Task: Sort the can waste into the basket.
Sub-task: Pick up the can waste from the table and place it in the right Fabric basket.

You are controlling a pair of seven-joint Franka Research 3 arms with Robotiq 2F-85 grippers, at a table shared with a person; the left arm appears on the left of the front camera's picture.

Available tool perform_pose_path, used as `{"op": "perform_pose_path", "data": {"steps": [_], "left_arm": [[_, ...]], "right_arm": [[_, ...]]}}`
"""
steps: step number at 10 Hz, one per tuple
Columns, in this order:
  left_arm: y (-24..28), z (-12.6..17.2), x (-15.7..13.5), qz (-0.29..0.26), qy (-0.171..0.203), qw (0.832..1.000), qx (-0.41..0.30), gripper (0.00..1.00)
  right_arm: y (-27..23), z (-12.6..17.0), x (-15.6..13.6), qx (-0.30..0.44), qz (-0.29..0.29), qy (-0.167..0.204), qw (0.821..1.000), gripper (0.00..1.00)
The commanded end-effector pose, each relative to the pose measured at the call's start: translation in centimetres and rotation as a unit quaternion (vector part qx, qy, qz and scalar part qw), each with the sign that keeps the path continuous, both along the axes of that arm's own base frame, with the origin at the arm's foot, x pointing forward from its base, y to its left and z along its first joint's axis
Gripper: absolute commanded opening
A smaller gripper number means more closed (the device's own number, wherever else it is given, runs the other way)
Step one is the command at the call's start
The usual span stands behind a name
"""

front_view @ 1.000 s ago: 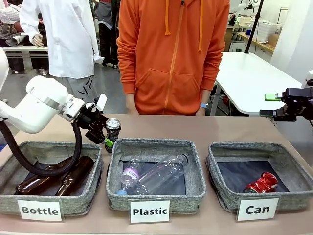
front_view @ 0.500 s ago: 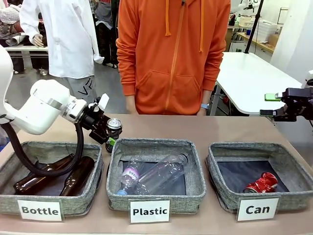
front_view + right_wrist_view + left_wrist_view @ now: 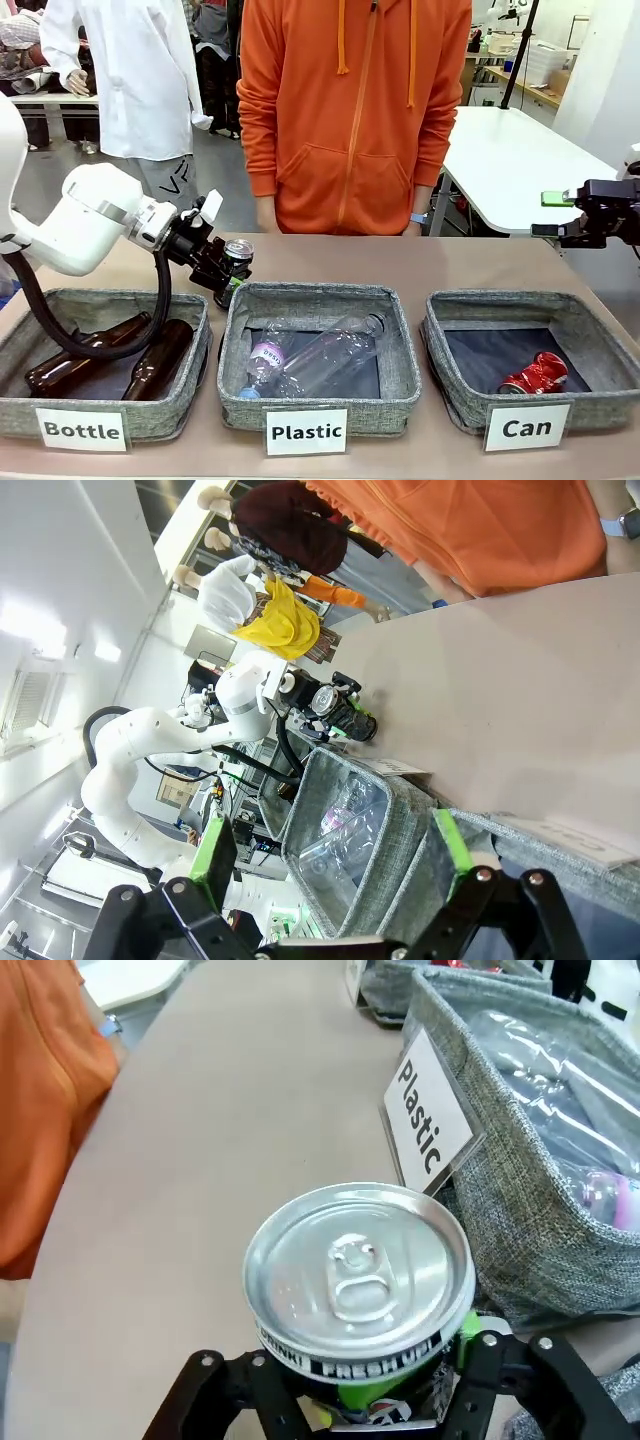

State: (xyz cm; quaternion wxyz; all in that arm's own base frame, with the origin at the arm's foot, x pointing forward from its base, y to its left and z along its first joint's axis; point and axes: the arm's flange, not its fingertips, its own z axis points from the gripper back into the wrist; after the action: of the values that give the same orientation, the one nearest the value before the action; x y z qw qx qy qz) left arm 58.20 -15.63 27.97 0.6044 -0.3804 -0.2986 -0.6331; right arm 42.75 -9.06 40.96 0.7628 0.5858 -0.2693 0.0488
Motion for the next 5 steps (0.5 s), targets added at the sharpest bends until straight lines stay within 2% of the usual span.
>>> {"op": "perform_pose_path", "data": {"steps": [1,2,3,5], "left_arm": [[0.5,0.4,0.0,-0.008,-0.011,1.0,-0.009,0.0],[0.9,0.8,-0.2,-0.009,-0.01,1.0,-0.005,0.05],[1.3,1.4,-0.5,-0.011,-0.004,1.0,0.0,0.0],[2.4,3.4,-1.3,-0.006,-0.01,1.0,-0.009,0.0]], "right_arm": [[0.0,0.2,0.0,-0.002,0.0,-0.012,1.0,1.0],[0.0,0.2,0.0,-0.002,0.0,-0.012,1.0,1.0],[0.0,0.2,0.0,-0.002,0.0,-0.012,1.0,1.0],[0.0,0.2,0.0,-0.002,0.0,-0.012,1.0,1.0]]}}
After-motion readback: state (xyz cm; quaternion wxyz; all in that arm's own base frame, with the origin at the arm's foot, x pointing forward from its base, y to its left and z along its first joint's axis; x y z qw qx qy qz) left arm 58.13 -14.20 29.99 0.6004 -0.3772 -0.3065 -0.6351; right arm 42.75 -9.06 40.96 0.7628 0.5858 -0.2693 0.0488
